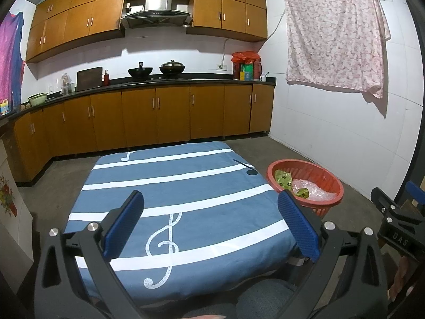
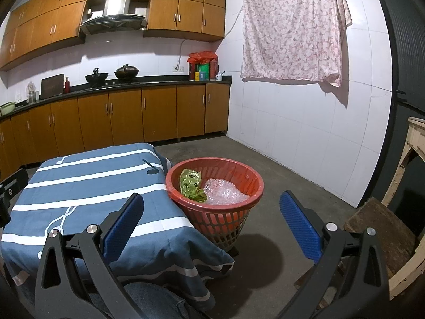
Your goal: Collect trash
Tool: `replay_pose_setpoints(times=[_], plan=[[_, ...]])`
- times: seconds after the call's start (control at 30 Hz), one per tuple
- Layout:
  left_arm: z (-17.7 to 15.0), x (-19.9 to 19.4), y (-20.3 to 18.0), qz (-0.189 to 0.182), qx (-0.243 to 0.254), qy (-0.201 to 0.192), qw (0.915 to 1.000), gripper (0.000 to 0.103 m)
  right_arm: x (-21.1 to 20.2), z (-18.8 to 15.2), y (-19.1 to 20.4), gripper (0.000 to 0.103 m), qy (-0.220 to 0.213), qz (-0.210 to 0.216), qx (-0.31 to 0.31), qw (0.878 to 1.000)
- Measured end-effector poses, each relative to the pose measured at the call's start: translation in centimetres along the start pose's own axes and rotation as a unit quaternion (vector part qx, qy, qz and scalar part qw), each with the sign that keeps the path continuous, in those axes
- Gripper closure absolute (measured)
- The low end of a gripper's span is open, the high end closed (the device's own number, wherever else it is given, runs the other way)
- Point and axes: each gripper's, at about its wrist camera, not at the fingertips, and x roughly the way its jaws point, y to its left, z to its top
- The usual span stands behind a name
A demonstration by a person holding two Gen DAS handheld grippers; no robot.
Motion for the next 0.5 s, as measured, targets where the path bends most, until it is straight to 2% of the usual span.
replay_pose_setpoints(times=[0.5], plan=[[0.07, 0.0, 0.16, 0.0, -0.001, 0.0, 1.0, 0.004, -0.03, 0.05, -0.08, 0.002, 0.0, -0.001, 0.0, 1.0]])
